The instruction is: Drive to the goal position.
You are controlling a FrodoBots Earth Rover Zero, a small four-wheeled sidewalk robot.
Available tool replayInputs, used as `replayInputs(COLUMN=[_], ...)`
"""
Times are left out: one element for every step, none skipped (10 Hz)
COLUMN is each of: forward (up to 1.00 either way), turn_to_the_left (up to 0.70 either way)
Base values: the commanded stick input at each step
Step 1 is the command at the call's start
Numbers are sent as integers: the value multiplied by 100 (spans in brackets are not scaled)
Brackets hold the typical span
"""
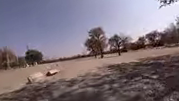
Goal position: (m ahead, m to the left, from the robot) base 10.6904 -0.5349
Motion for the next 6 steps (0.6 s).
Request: replayInputs(forward=[100,100,100,100,100,100], turn_to_the_left=[0,0,0,0,0,0])
